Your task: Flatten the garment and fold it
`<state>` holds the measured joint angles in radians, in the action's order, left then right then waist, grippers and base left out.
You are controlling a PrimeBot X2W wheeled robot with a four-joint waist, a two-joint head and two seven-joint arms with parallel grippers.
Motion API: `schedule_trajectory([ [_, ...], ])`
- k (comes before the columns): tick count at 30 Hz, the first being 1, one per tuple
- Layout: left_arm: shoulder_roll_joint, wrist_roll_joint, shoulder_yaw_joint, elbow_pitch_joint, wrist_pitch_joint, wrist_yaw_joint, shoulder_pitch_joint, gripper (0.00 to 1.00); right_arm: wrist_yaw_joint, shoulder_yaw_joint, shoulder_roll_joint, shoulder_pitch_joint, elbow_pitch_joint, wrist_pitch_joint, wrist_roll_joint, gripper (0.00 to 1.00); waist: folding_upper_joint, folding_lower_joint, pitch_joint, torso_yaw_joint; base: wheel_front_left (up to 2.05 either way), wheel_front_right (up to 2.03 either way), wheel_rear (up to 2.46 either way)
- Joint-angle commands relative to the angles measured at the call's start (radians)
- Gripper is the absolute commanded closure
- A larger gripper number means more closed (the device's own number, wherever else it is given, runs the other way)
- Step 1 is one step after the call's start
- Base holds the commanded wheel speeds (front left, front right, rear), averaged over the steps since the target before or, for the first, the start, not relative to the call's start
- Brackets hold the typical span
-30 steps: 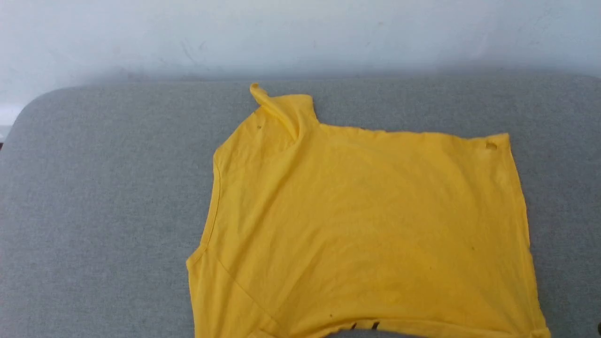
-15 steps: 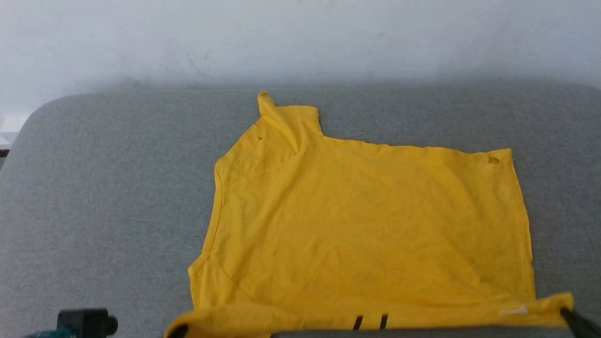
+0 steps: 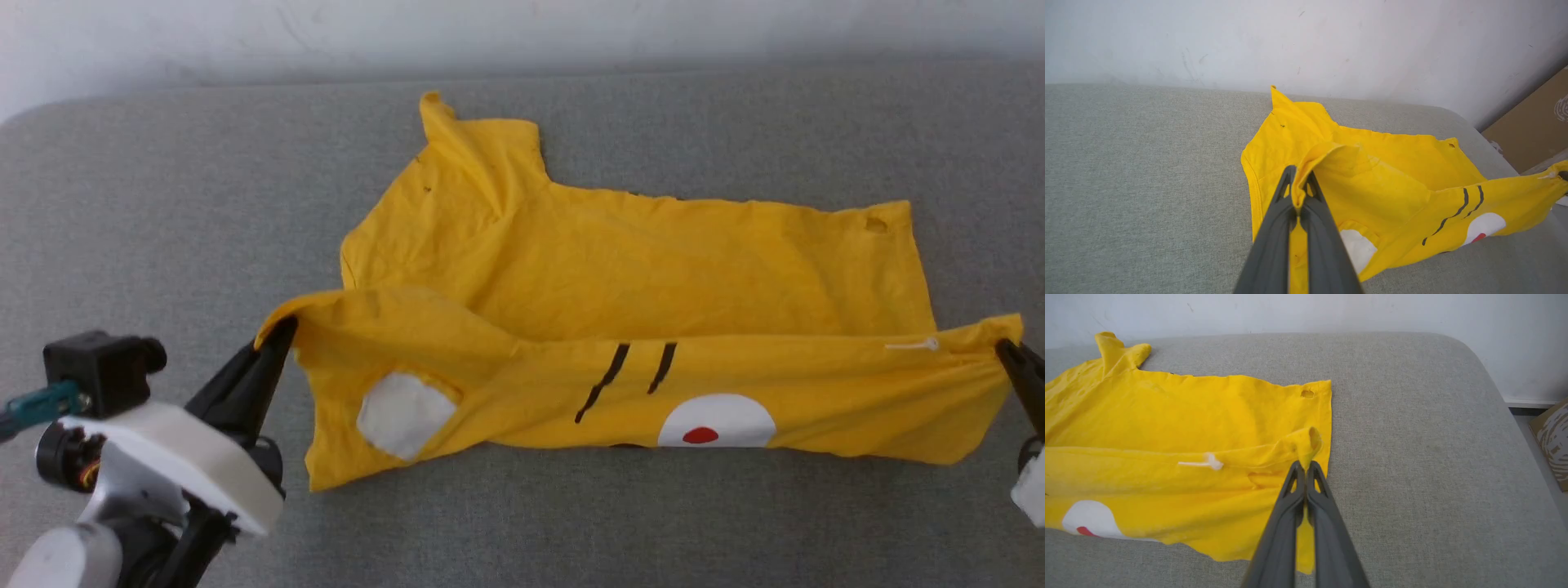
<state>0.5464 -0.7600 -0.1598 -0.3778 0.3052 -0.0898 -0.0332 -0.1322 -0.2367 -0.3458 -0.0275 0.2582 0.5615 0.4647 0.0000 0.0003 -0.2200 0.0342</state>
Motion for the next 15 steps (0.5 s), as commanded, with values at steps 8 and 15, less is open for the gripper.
schedule_trajectory([
  [8, -0.06, 0.051, -0.052, 0.234, -0.085, 0.043, -0.119, 1.0, 0.002, 0.072, -0.013, 0.114, -0.16, -0.036, -0.019, 1.0, 0.0, -0.0003, -0.116, -0.026, 0.0, 0.0, 0.0],
  [15, -0.096, 0.077, -0.074, 0.385, -0.14, 0.051, -0.168, 1.0, 0.002, 0.111, -0.02, 0.155, -0.265, -0.075, -0.012, 1.0, 0.0, -0.0003, -0.136, -0.023, 0.0, 0.0, 0.0],
])
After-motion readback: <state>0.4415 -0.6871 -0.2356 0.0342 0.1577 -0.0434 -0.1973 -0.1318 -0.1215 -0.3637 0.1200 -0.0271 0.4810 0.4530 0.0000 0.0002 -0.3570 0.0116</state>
